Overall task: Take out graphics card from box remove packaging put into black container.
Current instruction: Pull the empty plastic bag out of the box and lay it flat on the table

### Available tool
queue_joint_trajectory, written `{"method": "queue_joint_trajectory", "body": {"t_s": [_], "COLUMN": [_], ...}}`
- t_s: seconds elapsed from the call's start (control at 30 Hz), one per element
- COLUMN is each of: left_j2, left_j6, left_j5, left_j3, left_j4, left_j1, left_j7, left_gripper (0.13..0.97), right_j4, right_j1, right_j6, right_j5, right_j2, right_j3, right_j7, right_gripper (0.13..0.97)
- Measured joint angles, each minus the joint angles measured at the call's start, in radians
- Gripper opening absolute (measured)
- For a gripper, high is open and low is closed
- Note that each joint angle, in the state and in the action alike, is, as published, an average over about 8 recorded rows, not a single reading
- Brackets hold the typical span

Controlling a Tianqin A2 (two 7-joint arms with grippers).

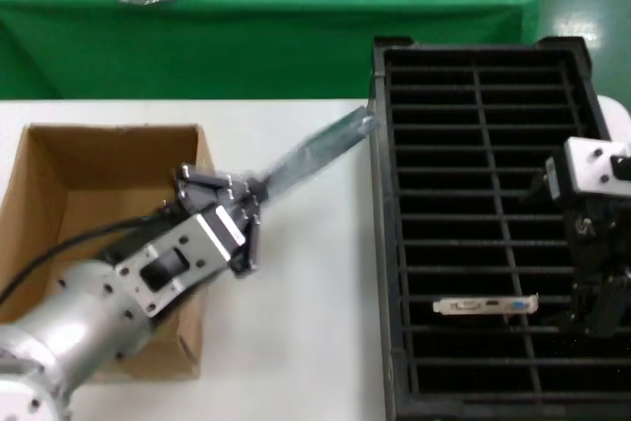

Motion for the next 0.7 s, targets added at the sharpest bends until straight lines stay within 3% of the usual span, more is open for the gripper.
{"method": "queue_joint_trajectory", "body": {"t_s": [0.13,0.23,0.43,0.7], "left_j2": [0.101,0.141,0.174,0.184], "left_j6": [0.103,0.125,0.089,0.061], "left_j5": [0.034,0.034,0.066,0.25], "left_j3": [-0.035,-0.045,-0.041,-0.034], "left_j4": [0.039,0.094,0.216,0.293], "left_j1": [-0.021,-0.029,-0.038,-0.059], "left_j7": [-0.15,-0.263,-0.518,-0.828], "left_gripper": [0.139,0.139,0.139,0.139], "right_j4": [0.0,0.0,0.0,0.0], "right_j1": [0.0,0.0,0.001,0.001], "right_j6": [0.0,0.0,0.0,0.001], "right_j5": [0.0,0.0,0.0,0.001], "right_j2": [0.0,0.0,0.0,0.0], "right_j3": [0.0,0.0,-0.001,-0.001], "right_j7": [0.0,0.0,0.0,0.0], "right_gripper": [0.957,0.962,0.966,0.966]}}
